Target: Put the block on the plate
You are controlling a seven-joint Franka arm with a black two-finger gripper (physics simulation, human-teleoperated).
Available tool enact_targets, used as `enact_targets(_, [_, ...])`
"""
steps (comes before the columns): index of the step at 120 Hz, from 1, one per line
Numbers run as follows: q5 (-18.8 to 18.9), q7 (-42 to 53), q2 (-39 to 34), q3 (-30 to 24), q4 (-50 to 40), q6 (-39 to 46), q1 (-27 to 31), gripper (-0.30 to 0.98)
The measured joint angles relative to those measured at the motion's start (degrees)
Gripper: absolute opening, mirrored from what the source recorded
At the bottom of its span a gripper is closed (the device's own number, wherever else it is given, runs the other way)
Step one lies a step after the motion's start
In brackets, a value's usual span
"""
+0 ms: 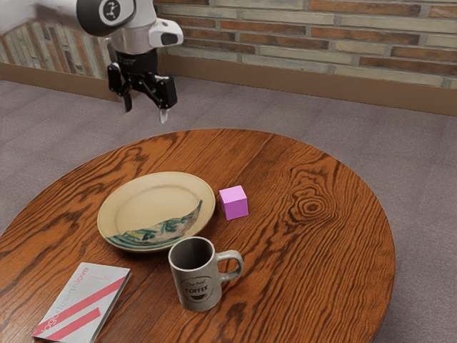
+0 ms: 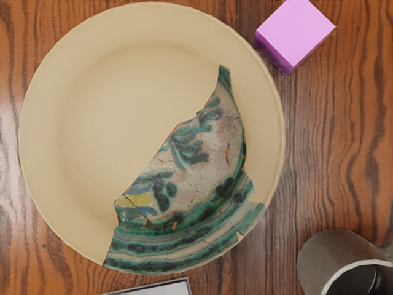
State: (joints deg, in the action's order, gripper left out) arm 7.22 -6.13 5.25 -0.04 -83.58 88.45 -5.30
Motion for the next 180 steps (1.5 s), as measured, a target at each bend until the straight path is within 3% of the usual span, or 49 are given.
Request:
enact_targets(25, [-0.02,1.0,1.53,0.66,-0.97,0.03,-1.71,0.69])
enact_targets(45, [-0.36,6.7,7.43,0.49,-2.75,3.7,-2.23,0.69])
enact_targets(72, [-2.37,17.2,11.9,0.49,-13.92,18.59,-0.63,0.69])
enact_targets(89, [-3.86,23.98,15.67,-0.54,-15.59,29.33,-1.21,0.69])
enact_targets(120, [-5.34,36.91,19.11,-2.79,-14.79,39.2,0.3,0.69])
enact_targets(150, [-9.55,46.54,26.87,-4.79,-6.89,41.03,3.77,0.69])
enact_targets(180, [-11.03,52.91,34.18,-5.39,0.6,41.32,4.45,0.69])
